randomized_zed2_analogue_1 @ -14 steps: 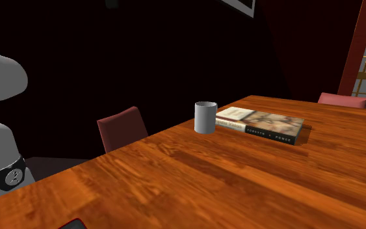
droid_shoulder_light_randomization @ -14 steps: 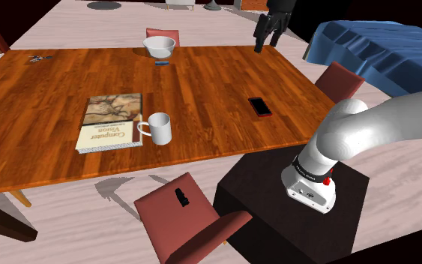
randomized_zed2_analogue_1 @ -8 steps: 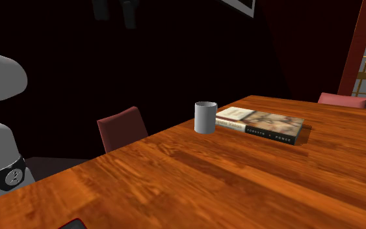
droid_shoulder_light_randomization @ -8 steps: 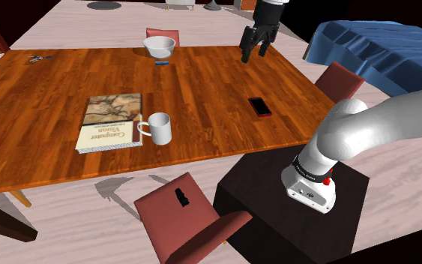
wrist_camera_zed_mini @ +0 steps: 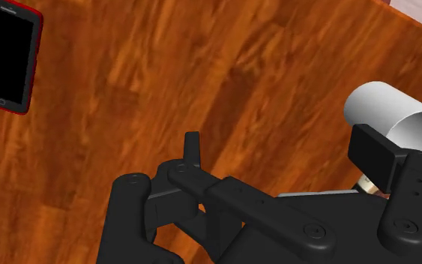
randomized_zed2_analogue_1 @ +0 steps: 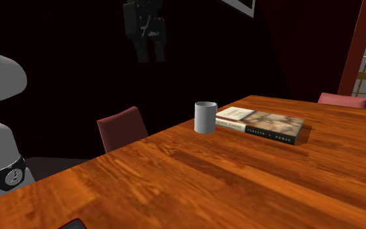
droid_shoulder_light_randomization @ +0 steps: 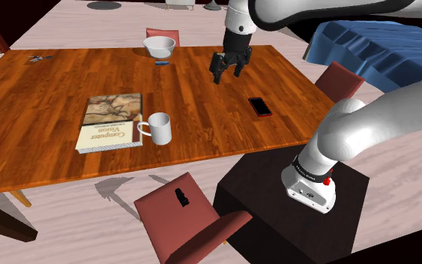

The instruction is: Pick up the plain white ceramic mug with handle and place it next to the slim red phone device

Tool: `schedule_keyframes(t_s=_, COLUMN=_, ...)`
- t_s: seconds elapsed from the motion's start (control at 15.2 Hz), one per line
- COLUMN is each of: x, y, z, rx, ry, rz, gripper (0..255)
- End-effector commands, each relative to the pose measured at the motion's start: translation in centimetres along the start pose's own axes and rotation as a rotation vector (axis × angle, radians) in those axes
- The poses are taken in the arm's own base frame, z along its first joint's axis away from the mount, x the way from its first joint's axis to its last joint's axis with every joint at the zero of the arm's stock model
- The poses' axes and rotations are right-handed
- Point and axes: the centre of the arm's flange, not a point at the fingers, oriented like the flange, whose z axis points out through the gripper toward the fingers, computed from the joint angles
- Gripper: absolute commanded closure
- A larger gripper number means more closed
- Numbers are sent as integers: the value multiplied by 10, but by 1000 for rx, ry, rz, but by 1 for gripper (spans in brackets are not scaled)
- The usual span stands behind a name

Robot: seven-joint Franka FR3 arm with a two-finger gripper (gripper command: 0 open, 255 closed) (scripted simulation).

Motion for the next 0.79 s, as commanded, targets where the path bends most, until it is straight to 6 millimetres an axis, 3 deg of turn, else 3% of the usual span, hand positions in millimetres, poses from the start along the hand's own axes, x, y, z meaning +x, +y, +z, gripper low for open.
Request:
schedule_keyframes(t_s=0.0, x=3, y=-22, z=15, rx=-1, ry=11, rz=20, gripper=0)
schedule_keyframes(t_s=0.73, x=38, y=-131, z=104, rx=-15, ry=61, rz=123, gripper=0)
